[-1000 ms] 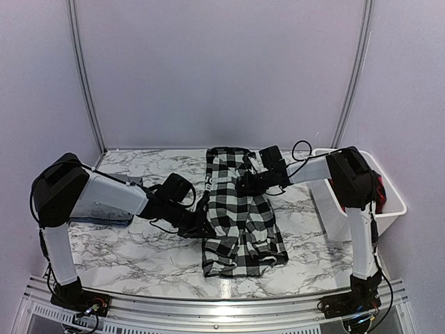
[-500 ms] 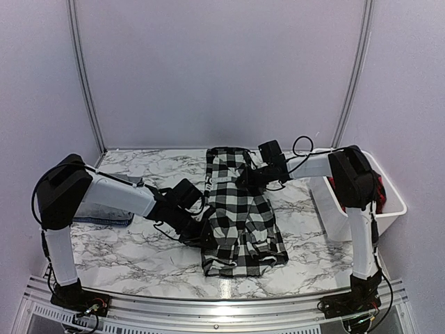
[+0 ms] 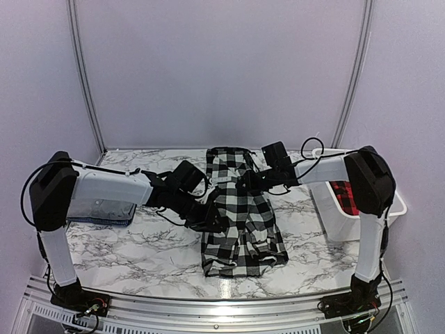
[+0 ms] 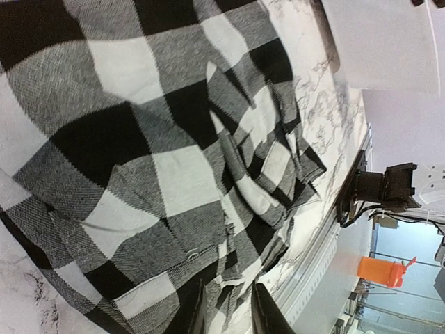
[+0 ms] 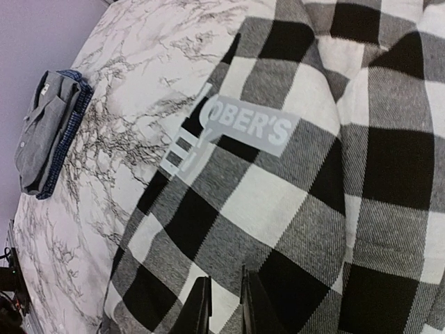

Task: Fold and stack the long sleeve shirts
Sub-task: Smooth out the rectangle-folded shirt at the center of the board.

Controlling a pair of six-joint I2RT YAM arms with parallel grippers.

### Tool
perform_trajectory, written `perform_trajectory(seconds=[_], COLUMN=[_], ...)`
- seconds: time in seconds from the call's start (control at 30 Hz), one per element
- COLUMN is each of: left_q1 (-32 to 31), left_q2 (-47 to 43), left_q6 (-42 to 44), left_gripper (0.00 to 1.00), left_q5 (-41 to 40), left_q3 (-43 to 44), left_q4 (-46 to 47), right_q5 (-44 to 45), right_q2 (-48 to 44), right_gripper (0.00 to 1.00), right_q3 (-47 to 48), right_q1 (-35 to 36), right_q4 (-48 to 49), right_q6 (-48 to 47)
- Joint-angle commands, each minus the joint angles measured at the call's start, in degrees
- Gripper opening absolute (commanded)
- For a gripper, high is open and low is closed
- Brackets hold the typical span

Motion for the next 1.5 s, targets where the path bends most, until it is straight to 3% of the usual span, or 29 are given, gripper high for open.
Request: perform_trajectory(seconds=[0.0, 0.33, 0.63, 0.87, 1.03, 1.47], left_q1=[0.77, 5.26, 7.34, 7.77, 10.71, 17.96], left_q2=[-1.32, 12.66, 15.62, 8.29, 4.50, 18.48], left_q6=[0.50, -0.31, -1.94, -0.03, 0.72, 2.27], left_gripper=[0.21, 0.09, 0.09, 0.20, 0.23, 0.35], left_q5=[-1.40, -8.56, -9.68, -9.33, -11.13, -13.20], left_q3=[3.34, 11.44, 7.93, 7.02, 8.88, 23.33], left_q4=[-1.58, 0.91, 1.56, 1.76, 2.20, 1.35], right_q5=[-1.09, 0.58, 0.96, 2.67, 5.22, 9.88], right_q2=[1.84, 3.57, 4.62, 0.09, -2.80, -6.40], right_gripper=[0.12, 0.11, 0.15, 0.27, 0.30, 0.29], right_q3=[-2.30, -4.25, -3.73, -3.48, -2.33, -8.94], right_q1=[-0.56, -2.03, -2.60, -2.61, -3.70, -7.86], right_q4=[3.12, 3.85, 3.38, 2.26, 0.11, -1.08], right_q6=[1.23, 1.72, 1.22, 0.17, -0.49, -1.10])
